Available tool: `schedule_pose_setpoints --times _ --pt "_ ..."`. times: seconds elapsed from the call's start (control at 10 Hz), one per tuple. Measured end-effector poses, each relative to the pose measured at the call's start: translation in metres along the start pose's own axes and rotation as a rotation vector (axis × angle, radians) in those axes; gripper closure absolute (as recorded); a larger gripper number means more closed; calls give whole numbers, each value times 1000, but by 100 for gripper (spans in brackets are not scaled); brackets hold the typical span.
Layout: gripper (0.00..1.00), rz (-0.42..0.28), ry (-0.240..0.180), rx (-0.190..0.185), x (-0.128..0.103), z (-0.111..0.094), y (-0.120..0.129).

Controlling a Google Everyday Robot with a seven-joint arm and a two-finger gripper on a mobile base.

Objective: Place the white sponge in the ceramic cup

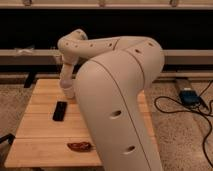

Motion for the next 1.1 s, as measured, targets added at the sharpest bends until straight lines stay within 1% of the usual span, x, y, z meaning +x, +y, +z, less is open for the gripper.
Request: schedule_pose_setpoints --times 0.2,0.6,0.7,0.8,0.9,1.0,1.1 --pt "100 -7 -7 -15 -3 -1 9" --pt "100 5 -2 -30 12 -11 26" --pt "97 9 7 -31 19 -10 28" --pt "90 13 14 -29 22 -10 28" --pt "81 15 21 -29 25 -9 29" --pt "68 15 23 -31 25 -6 32" --pt "61 15 21 -32 24 -5 34"
